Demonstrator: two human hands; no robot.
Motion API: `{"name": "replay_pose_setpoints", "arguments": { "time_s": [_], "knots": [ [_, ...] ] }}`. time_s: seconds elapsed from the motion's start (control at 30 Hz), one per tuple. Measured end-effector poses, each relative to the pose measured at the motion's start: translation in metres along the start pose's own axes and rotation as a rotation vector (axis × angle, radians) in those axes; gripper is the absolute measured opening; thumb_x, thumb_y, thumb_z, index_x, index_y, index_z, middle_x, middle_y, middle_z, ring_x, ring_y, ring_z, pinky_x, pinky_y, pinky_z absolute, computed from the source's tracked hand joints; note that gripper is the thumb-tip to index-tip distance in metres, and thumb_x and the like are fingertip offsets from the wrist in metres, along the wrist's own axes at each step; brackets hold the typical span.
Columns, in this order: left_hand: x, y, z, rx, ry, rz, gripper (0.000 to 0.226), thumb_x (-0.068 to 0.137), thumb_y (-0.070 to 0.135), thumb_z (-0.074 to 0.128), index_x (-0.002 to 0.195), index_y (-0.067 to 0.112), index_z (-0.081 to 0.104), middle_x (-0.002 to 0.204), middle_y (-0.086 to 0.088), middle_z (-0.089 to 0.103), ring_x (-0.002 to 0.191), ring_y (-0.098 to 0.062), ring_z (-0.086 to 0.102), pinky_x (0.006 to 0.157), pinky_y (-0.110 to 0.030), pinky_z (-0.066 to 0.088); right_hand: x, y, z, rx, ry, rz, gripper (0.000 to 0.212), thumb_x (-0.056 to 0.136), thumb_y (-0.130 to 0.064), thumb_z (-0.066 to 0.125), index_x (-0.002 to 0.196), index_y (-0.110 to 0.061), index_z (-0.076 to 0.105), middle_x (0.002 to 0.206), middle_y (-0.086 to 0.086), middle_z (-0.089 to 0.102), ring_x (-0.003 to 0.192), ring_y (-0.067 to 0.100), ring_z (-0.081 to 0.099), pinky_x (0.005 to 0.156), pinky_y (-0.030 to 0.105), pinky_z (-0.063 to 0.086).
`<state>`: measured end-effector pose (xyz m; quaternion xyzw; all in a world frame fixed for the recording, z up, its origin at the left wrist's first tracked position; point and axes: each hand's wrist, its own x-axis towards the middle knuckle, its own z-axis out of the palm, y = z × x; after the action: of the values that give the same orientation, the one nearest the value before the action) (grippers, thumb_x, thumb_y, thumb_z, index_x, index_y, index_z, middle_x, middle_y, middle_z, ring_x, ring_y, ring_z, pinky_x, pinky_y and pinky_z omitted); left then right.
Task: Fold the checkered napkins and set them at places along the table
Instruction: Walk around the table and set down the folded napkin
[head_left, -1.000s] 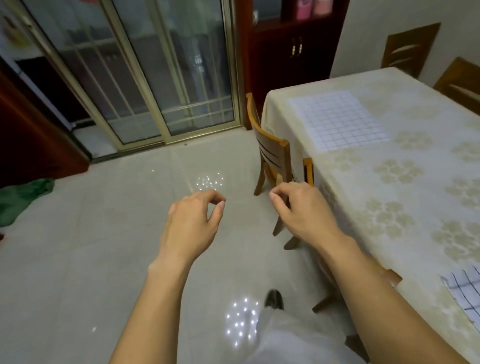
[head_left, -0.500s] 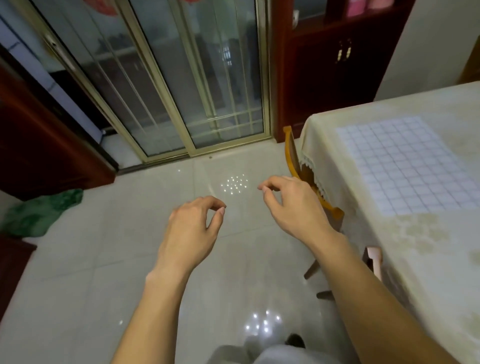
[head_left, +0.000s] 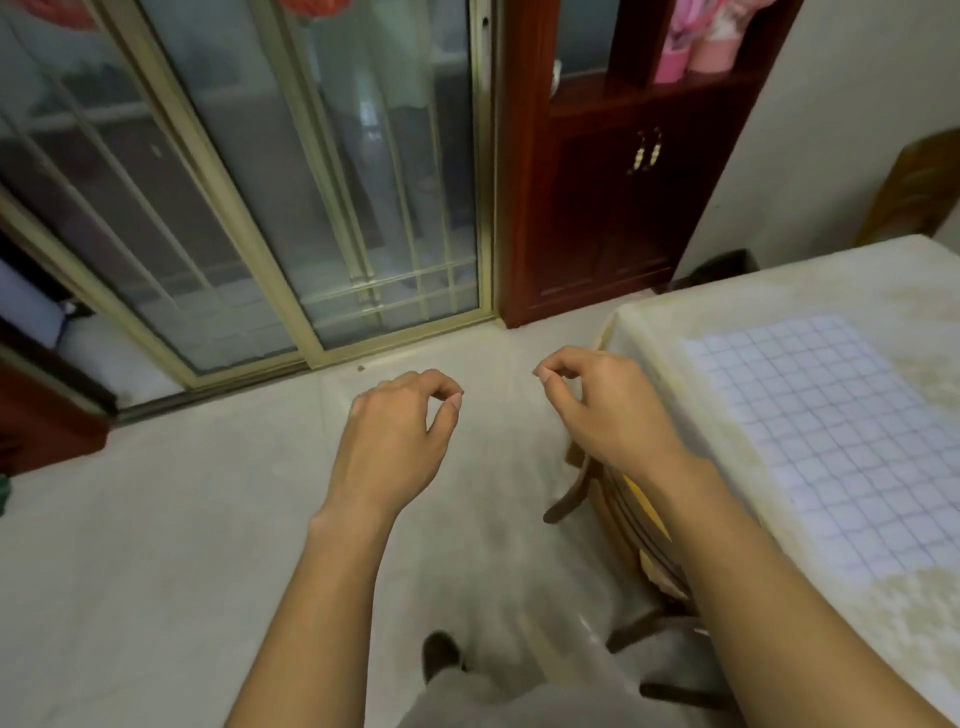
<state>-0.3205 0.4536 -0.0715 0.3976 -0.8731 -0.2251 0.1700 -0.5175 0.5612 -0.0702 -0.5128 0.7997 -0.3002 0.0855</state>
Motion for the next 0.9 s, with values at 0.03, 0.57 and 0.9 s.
{"name": "replay_pose_setpoints", "arguments": {
  "time_s": [0.03, 0.57, 0.9],
  "knots": [
    [0.025, -0.005, -0.008, -0.011, -0.001, 0.022, 0.016, 0.104, 0.035, 0.051, 0.108, 0.033, 0.066, 0.108, 0.018, 0.067, 0.104, -0.010, 0.059, 0.100, -0.042, 0.049, 0.020, -0.006, -0.001, 0.004, 0.023, 0.022, 0.022, 0.102, -0.032, 0.053, 0.110, -0.025, 0.072, 0.105, -0.013, 0.070, 0.099, 0.008, 0.062, 0.092, 0.032, 0.050],
    [0.346, -0.046, 0.005, 0.035, -0.142, 0.231, 0.015, 0.103, 0.039, 0.053, 0.106, 0.035, 0.067, 0.108, 0.020, 0.065, 0.105, -0.009, 0.060, 0.103, -0.047, 0.048, 0.283, 0.065, 0.027, 0.029, 0.216, 0.206, 0.022, 0.103, -0.034, 0.053, 0.110, -0.024, 0.072, 0.100, -0.010, 0.071, 0.085, 0.005, 0.062, 0.078, 0.026, 0.055],
    [0.527, -0.016, 0.044, 0.098, -0.145, 0.322, 0.015, 0.102, 0.036, 0.054, 0.098, 0.033, 0.068, 0.101, 0.011, 0.072, 0.090, -0.017, 0.066, 0.088, -0.044, 0.053, 0.421, 0.127, -0.001, 0.024, 0.256, 0.242, 0.025, 0.103, -0.036, 0.053, 0.113, -0.024, 0.071, 0.101, -0.009, 0.072, 0.087, 0.007, 0.065, 0.077, 0.031, 0.057]
  ]
}}
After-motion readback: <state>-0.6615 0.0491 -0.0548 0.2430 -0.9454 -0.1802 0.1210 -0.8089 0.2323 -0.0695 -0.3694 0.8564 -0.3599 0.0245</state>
